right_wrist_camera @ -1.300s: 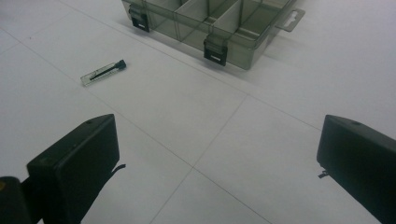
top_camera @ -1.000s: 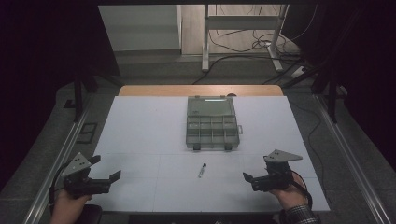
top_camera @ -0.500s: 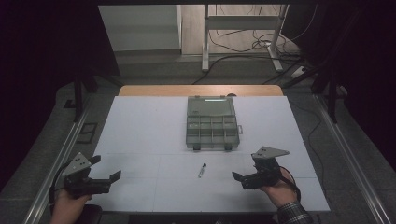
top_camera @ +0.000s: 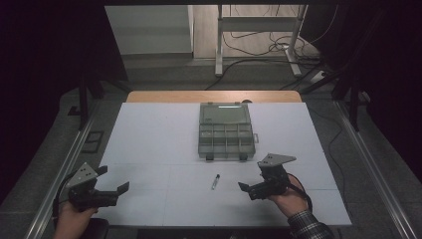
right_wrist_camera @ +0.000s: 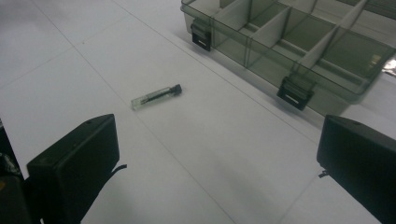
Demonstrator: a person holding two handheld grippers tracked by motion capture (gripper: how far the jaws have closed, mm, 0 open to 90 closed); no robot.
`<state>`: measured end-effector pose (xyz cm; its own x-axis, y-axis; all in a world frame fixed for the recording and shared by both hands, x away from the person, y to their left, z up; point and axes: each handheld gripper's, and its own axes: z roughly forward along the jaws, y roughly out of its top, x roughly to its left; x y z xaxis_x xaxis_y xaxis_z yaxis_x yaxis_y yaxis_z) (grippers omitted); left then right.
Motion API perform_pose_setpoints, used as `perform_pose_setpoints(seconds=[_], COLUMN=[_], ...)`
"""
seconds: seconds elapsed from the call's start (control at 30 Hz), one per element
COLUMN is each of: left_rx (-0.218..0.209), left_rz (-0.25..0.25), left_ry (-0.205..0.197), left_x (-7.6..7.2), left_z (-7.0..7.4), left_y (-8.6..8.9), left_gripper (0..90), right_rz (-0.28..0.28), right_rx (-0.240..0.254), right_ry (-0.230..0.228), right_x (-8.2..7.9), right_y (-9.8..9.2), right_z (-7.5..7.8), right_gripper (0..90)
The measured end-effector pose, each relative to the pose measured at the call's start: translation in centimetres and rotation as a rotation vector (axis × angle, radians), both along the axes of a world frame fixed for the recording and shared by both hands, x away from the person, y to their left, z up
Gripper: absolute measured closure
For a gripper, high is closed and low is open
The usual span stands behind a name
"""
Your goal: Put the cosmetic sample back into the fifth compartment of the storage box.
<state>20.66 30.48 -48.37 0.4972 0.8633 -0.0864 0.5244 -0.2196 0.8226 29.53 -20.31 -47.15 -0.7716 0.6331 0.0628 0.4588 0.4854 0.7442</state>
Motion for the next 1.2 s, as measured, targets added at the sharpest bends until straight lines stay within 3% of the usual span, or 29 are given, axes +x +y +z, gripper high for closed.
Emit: perform_pose_setpoints(seconds=[0.77,1.2], left_rx=[0.003,0.001], left_rz=[-0.004,-0.01], left_ry=[0.003,0.006], left_x=[0.0,0.1], left_z=[0.0,0.0], left_y=[0.0,0.0], left_gripper=[1.7,1.8], right_rz=[0.063,0.09], right_rx=[-0.033,-0.1], right_ry=[0.03,0.08], right_x=[1.4,2.0], right_y=[3.2,5.3], right_z=[-1.0,-2.3], right_gripper=[0.0,0.0])
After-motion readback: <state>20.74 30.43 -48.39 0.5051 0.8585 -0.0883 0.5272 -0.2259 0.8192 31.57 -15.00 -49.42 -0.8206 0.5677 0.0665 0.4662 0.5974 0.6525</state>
